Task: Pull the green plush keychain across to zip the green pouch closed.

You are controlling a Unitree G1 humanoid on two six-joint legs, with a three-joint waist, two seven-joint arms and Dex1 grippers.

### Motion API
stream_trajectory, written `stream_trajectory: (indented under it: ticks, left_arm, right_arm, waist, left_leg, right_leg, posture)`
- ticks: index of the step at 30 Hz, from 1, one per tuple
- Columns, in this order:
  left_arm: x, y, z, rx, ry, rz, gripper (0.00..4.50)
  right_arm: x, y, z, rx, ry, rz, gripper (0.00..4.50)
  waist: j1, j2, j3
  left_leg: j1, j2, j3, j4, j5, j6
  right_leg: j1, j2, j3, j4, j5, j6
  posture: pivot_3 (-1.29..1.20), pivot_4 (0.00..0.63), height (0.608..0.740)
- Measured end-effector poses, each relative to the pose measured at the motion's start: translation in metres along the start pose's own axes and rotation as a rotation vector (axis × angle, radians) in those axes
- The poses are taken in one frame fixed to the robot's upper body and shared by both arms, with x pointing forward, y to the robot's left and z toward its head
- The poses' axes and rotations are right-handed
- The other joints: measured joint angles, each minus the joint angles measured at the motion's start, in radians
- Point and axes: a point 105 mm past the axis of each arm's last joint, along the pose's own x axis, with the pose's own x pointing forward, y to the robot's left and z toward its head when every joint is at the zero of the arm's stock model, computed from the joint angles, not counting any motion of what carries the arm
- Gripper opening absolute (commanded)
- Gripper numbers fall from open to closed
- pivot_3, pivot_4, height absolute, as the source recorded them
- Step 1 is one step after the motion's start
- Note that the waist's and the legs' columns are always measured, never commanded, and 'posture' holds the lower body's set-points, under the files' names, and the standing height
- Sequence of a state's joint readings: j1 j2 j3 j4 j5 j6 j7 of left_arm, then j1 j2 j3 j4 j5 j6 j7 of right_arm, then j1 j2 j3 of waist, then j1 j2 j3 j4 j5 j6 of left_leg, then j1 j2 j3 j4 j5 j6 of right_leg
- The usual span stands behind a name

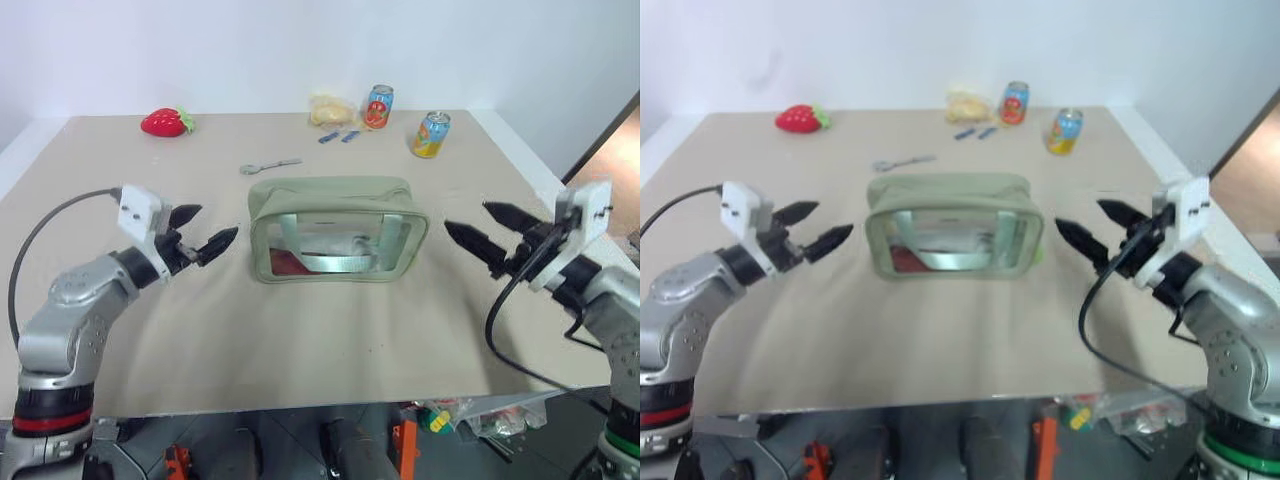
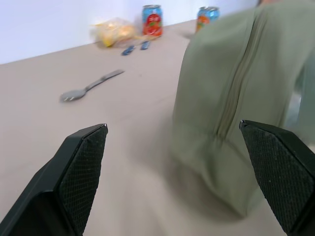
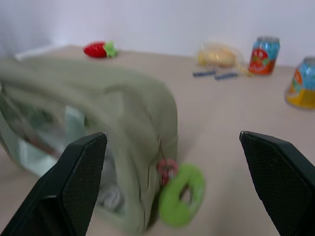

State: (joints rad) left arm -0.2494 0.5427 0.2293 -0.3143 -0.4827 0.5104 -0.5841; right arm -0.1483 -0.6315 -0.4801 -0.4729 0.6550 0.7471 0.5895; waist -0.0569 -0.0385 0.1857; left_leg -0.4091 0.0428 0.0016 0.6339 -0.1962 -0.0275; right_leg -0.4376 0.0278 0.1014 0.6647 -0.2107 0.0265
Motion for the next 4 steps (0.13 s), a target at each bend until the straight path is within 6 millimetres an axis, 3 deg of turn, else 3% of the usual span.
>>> stream_trajectory:
  ticks: [4]
  left_arm:
    - [-0.011, -0.007, -0.031, 0.038, 0.069, 0.093, 4.45]
  right_arm:
    - [-0.013, 0.008, -0.036, -0.009, 0.055, -0.061, 4.47]
  waist:
    - [-0.001, 0.0, 0.0]
  left_leg:
    - [0.002, 0.0, 0.002, 0.001, 0.0, 0.0]
  right_leg:
    - [0.001, 0.0, 0.001, 0.0, -0.001, -0.001]
  posture:
    - [0.0, 0.15, 0.74]
